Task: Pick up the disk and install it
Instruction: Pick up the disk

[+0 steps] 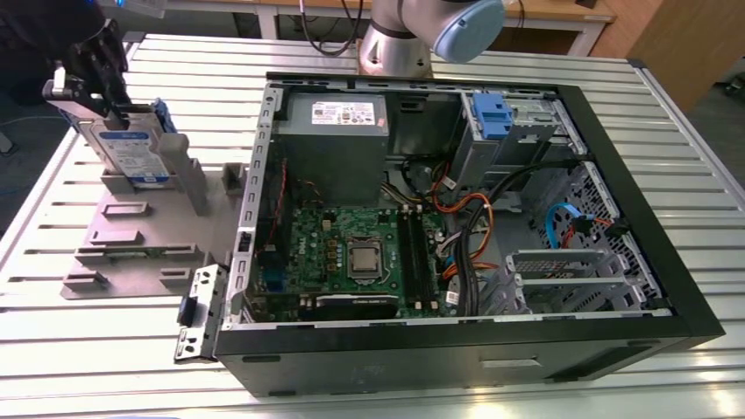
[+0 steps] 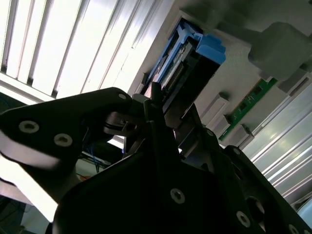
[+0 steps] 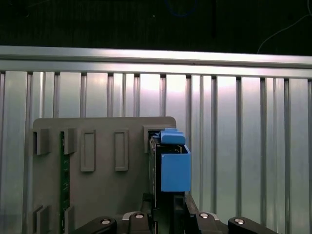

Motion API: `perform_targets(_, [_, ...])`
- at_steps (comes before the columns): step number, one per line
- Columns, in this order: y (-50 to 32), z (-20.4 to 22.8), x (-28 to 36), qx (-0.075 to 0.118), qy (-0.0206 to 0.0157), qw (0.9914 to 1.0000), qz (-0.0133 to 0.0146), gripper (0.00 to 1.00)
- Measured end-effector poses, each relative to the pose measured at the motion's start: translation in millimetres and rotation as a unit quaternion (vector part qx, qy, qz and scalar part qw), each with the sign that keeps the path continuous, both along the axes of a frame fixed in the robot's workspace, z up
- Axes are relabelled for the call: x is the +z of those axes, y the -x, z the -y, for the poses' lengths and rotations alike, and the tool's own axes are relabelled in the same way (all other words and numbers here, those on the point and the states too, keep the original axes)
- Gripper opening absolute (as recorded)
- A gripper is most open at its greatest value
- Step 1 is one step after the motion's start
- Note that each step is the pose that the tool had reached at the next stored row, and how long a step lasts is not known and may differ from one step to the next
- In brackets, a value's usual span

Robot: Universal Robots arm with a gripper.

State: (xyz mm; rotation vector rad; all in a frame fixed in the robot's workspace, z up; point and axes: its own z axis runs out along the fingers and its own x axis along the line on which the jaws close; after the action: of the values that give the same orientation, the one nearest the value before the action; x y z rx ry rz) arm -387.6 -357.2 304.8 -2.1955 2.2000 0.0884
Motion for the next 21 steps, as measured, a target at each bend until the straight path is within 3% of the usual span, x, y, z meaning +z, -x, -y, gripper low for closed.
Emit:
perform_targets(14, [0.0,0.0,0.0,-0.002,0.0,1.0,0.0,0.35])
perform_targets(18, [0.0,0.0,-0.1,-0.027,0.0001,0.99964,-0.0001,0.35])
perform_targets(21, [0.0,0.0,-0.2,-0.028,0.0001,0.99962,0.0,0.35])
